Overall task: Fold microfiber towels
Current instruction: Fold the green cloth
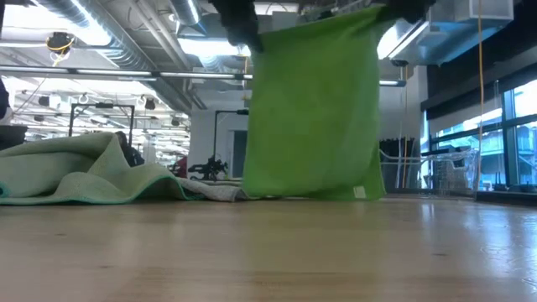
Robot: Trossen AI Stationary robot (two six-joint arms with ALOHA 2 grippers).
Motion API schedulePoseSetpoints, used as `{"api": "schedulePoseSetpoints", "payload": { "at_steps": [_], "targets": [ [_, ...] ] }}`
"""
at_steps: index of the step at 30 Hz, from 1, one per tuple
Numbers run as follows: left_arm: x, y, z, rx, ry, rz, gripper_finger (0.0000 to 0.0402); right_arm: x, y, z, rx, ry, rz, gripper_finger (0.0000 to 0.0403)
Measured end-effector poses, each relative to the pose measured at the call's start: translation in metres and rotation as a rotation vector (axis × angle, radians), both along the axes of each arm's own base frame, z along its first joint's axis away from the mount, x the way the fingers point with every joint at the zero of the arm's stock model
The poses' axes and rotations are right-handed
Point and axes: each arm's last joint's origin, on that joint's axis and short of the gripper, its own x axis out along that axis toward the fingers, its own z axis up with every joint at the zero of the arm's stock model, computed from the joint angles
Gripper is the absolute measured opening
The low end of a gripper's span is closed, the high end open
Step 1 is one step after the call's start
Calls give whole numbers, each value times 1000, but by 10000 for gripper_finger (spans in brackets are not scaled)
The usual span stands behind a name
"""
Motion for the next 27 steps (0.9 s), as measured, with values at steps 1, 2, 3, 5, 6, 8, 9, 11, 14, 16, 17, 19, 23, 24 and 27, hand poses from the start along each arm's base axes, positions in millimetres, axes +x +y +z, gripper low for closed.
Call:
{"api": "schedulePoseSetpoints", "payload": {
  "at_steps": [1, 2, 3, 5, 6, 8, 9, 11, 14, 16, 17, 19, 23, 24, 27],
  "targets": [
    [1, 5, 2, 20, -9, 11, 0, 0, -3, 1, -6, 6, -13, 4],
    [1, 8, 4, 35, -20, 18, 0, -2, -6, 2, -12, 16, -20, 4],
    [1, 11, 6, 48, -36, 24, 0, -3, -8, 3, -18, 23, -27, 4],
    [-2, 13, 12, 63, -66, 26, 0, -5, -11, 6, -33, 32, -33, 4],
    [-4, 12, 17, 69, -83, 24, 0, -6, -12, 7, -36, 29, -33, 4],
    [-9, 8, 26, 81, -120, 14, 0, -9, -12, 10, -43, 27, -27, 4],
    [-12, 5, 29, 82, -124, 8, 0, -10, -11, 12, -45, 19, -20, 5],
    [-16, -4, 33, 80, -134, -8, 0, -13, -7, 14, -41, 2, 11, 5],
    [-25, -22, 41, 57, -156, -43, 0, -16, 5, 16, 4, -2, 177, 5],
    [-31, -36, 44, 33, -168, -70, 0, -17, 16, 16, 52, -20, 311, 5],
    [-34, -44, 44, 18, -163, -88, 0, -17, 23, 17, 78, -36, 373, 5],
    [-38, -60, 46, -13, -179, -126, 0, -19, 36, 17, 125, -61, 487, 5],
    [-51, -94, 50, -83, -213, -222, 0, -24, 67, 15, 199, -84, 657, 5],
    [-54, -104, 50, -100, -213, -250, 0, -25, 75, 14, 217, -90, 695, 5],
    [-60, -133, 50, -162, -249, -332, 0, -27, 101, 12, 256, -116, 805, 5]
  ]
}}
